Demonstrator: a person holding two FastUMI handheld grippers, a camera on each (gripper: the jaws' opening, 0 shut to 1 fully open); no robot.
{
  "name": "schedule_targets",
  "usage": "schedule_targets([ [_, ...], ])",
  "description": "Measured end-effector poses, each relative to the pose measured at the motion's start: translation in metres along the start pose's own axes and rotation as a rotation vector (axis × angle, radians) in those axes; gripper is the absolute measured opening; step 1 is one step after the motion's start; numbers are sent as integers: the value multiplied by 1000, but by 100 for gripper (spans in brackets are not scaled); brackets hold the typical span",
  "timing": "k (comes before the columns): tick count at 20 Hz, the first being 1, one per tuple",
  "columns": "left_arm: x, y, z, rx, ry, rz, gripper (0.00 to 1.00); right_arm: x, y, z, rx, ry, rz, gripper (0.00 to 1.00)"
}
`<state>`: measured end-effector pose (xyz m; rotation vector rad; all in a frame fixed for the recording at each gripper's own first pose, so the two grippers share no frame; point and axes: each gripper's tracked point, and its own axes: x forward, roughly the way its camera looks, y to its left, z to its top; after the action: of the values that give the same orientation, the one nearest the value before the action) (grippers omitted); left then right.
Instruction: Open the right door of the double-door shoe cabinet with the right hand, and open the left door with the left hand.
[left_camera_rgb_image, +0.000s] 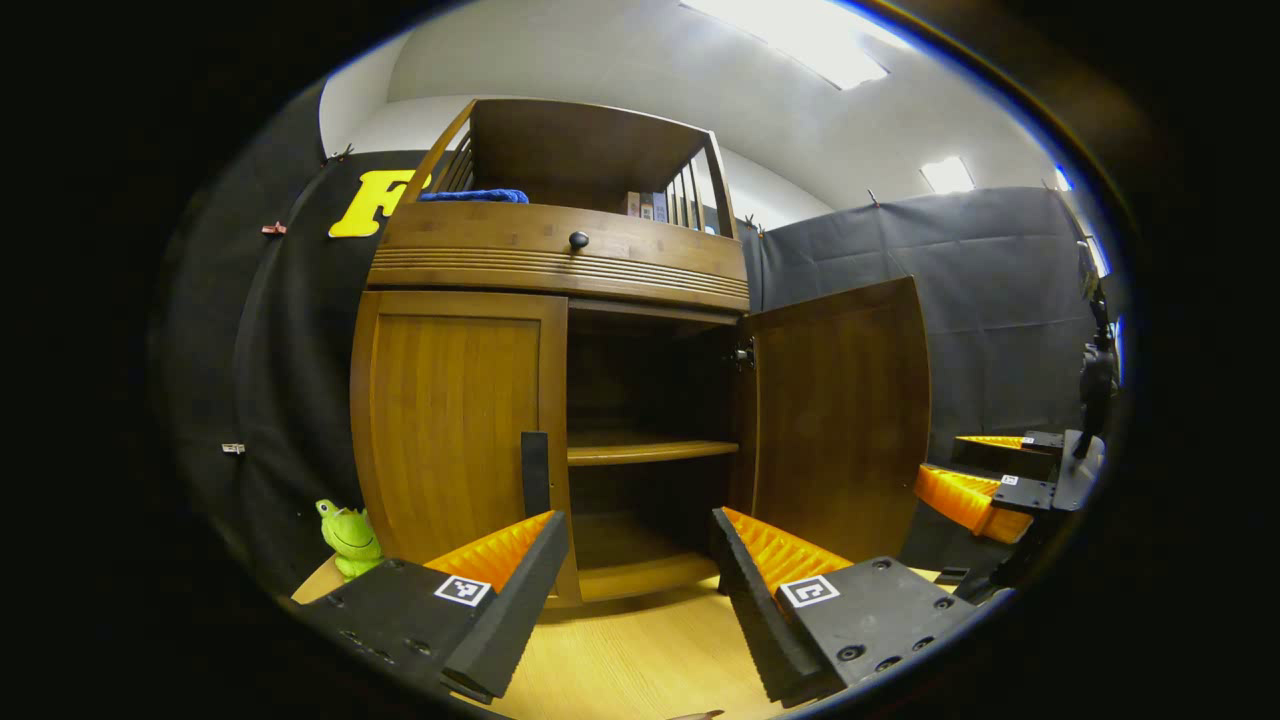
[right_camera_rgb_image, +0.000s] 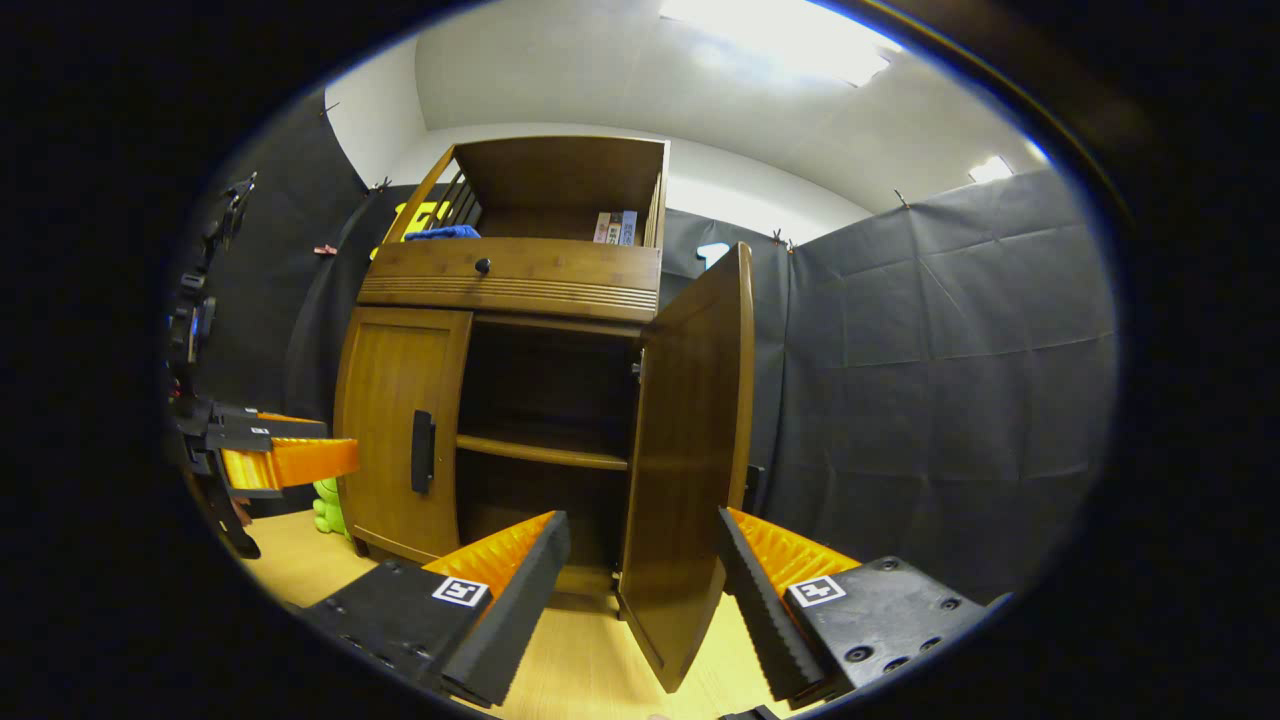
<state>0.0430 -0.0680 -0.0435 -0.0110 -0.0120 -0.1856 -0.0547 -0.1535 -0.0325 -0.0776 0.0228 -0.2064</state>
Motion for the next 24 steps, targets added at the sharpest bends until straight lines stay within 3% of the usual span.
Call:
schedule_targets([
  [2, 15, 7, -3, 3, -3, 14, 86, 1, 6, 7, 8, -29, 18, 98],
  [5, 41, 14, -7, -2, -24, 25, 86, 0, 10, 8, 11, -42, 38, 96],
  [9, 83, 38, -14, 26, -61, 98, 89, 6, 9, 6, -20, -63, 47, 96],
  [13, 121, 61, -22, 59, -114, 159, 87, 17, 0, -9, -8, -54, 55, 96],
  [17, 149, 77, -41, 65, -99, 174, 86, 37, -5, -24, 24, -40, 85, 96],
  [20, 168, 92, -53, 41, -94, 200, 77, 40, 4, -34, 49, -27, 157, 96],
  [23, 174, 107, -53, 28, -103, 250, 72, 45, 6, -36, 13, -43, 179, 99],
  [24, 175, 107, -51, 35, -107, 251, 66, 48, 8, -36, -1, -48, 179, 95],
])
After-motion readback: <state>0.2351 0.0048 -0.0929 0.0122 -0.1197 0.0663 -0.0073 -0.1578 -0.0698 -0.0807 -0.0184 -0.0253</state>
